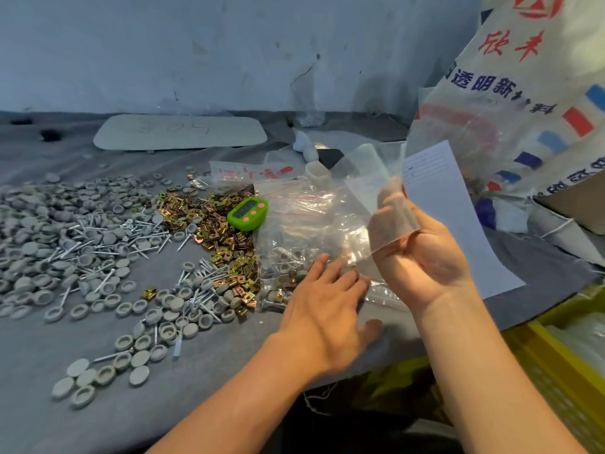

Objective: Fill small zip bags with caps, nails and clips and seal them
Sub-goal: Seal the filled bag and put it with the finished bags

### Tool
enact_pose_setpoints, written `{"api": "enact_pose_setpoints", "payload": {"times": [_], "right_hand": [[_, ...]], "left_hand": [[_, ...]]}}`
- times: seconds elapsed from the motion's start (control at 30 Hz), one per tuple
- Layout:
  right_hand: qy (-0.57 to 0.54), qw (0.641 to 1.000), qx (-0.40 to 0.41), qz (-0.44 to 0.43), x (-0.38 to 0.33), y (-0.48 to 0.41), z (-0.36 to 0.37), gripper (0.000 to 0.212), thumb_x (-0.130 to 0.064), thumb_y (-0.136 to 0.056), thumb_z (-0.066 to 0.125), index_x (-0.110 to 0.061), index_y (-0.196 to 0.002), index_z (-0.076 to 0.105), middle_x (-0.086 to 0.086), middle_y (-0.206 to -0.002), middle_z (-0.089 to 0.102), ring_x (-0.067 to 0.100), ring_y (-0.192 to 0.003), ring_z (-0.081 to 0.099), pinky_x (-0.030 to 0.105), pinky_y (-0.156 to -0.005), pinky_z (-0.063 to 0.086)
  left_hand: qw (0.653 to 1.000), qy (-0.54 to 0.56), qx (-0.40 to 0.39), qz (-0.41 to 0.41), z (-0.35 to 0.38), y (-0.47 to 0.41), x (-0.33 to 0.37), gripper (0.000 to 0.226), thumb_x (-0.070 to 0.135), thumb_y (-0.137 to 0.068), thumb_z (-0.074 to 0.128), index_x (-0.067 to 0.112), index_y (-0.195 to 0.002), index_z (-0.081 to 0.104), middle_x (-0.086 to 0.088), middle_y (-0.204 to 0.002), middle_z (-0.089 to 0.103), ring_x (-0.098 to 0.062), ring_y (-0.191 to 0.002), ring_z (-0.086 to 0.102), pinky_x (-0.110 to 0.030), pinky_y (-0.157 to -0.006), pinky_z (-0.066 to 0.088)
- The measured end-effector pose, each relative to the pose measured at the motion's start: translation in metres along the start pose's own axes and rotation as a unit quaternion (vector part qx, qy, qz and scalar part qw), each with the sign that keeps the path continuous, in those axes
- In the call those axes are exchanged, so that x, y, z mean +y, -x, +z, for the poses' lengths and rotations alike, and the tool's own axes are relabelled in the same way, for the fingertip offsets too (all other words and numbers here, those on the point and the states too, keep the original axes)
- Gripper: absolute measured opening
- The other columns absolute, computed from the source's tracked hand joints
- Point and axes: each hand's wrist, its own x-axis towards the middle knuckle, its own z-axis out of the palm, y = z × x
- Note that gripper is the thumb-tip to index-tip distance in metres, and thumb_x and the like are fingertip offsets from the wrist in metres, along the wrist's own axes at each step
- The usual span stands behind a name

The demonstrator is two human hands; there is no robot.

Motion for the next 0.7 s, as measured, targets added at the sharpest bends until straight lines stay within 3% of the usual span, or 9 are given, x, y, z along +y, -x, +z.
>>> {"api": "enact_pose_setpoints", "payload": {"times": [0.07, 0.17, 0.3, 0.37, 0.47, 0.5, 0.6, 0.67, 0.7], "right_hand": [[0.056, 0.998, 0.01, -0.014, 0.003, 0.0, 0.003, 0.018, -0.006, -0.098, 0.052, -0.006, -0.111, 0.065, 0.012, -0.081, 0.074, 0.016, -0.06, 0.072, 0.027, -0.053, 0.059], [0.13, 0.991, 0.035, -0.022, 0.013, -0.004, -0.003, 0.03, 0.004, -0.078, 0.064, -0.002, -0.106, 0.071, 0.016, -0.098, 0.076, 0.019, -0.075, 0.077, 0.028, -0.061, 0.063], [0.201, 0.973, 0.109, 0.005, 0.033, -0.018, -0.013, 0.036, 0.02, -0.078, 0.055, -0.004, -0.101, 0.07, 0.015, -0.095, 0.071, 0.017, -0.068, 0.073, 0.024, -0.061, 0.062], [0.268, 0.952, 0.146, -0.005, 0.038, -0.023, -0.014, 0.04, 0.024, -0.087, 0.047, -0.007, -0.098, 0.069, 0.011, -0.096, 0.07, 0.011, -0.062, 0.069, 0.019, -0.059, 0.058], [0.39, 0.904, 0.172, -0.02, 0.049, -0.026, -0.014, 0.042, 0.023, -0.091, 0.045, -0.01, -0.098, 0.07, 0.009, -0.099, 0.07, 0.01, -0.068, 0.063, 0.022, -0.064, 0.051], [0.402, 0.9, 0.165, -0.015, 0.054, -0.027, -0.013, 0.041, 0.022, -0.09, 0.046, -0.009, -0.096, 0.071, 0.009, -0.094, 0.07, 0.011, -0.068, 0.062, 0.024, -0.065, 0.046], [0.427, 0.896, 0.112, 0.041, 0.072, -0.028, -0.005, 0.033, 0.02, -0.089, 0.05, -0.004, -0.092, 0.072, 0.011, -0.083, 0.072, 0.012, -0.062, 0.065, 0.025, -0.061, 0.043], [0.461, 0.879, 0.086, 0.085, 0.083, -0.029, -0.003, 0.023, 0.014, -0.092, 0.054, -0.001, -0.096, 0.072, 0.011, -0.081, 0.075, 0.015, -0.063, 0.069, 0.028, -0.068, 0.056], [0.479, 0.869, 0.082, 0.096, 0.09, -0.03, -0.003, 0.019, 0.011, -0.093, 0.056, 0.0, -0.098, 0.071, 0.01, -0.08, 0.075, 0.015, -0.063, 0.069, 0.033, -0.076, 0.056]], "left_hand": [[0.999, 0.023, 0.028, 0.001, 0.0, 0.0, 0.004, 0.072, 0.066, -0.093, 0.036, 0.023, -0.152, 0.042, 0.004, -0.158, 0.042, -0.021, -0.154, 0.02, -0.043, -0.127, -0.002], [0.991, 0.079, 0.104, -0.003, -0.009, 0.001, 0.007, 0.064, 0.043, -0.088, 0.053, 0.02, -0.148, 0.05, 0.004, -0.153, 0.048, -0.017, -0.15, 0.03, -0.036, -0.128, 0.004], [0.956, 0.213, 0.148, -0.138, -0.025, 0.014, -0.012, 0.042, 0.024, -0.076, 0.067, 0.025, -0.117, 0.073, 0.008, -0.121, 0.068, -0.017, -0.119, 0.056, -0.031, -0.11, 0.038], [0.9, 0.348, 0.144, -0.218, -0.039, 0.023, -0.03, 0.053, 0.027, -0.066, 0.067, 0.036, -0.117, 0.071, 0.016, -0.115, 0.07, -0.007, -0.108, 0.064, -0.029, -0.099, 0.05], [0.725, 0.622, 0.135, -0.263, -0.063, 0.035, -0.057, 0.062, 0.028, -0.063, 0.073, 0.039, -0.123, 0.063, 0.013, -0.114, 0.074, 0.0, -0.101, 0.069, -0.014, -0.077, 0.054], [0.69, 0.653, 0.151, -0.273, -0.069, 0.037, -0.066, 0.055, 0.03, -0.07, 0.075, 0.036, -0.123, 0.063, 0.01, -0.11, 0.076, 0.001, -0.095, 0.071, -0.008, -0.069, 0.05], [0.623, 0.669, 0.218, -0.341, -0.083, 0.049, -0.086, 0.012, 0.02, -0.093, 0.07, 0.021, -0.104, 0.074, 0.001, -0.084, 0.079, -0.004, -0.069, 0.07, -0.014, -0.059, 0.048], [0.593, 0.672, 0.246, -0.37, -0.085, 0.06, -0.099, 0.015, 0.014, -0.093, 0.068, 0.018, -0.083, 0.078, 0.001, -0.075, 0.075, -0.006, -0.064, 0.066, -0.022, -0.063, 0.047], [0.58, 0.67, 0.263, -0.381, -0.086, 0.067, -0.106, 0.017, 0.012, -0.092, 0.069, 0.018, -0.079, 0.078, 0.001, -0.075, 0.074, -0.006, -0.064, 0.066, -0.022, -0.063, 0.049]]}}
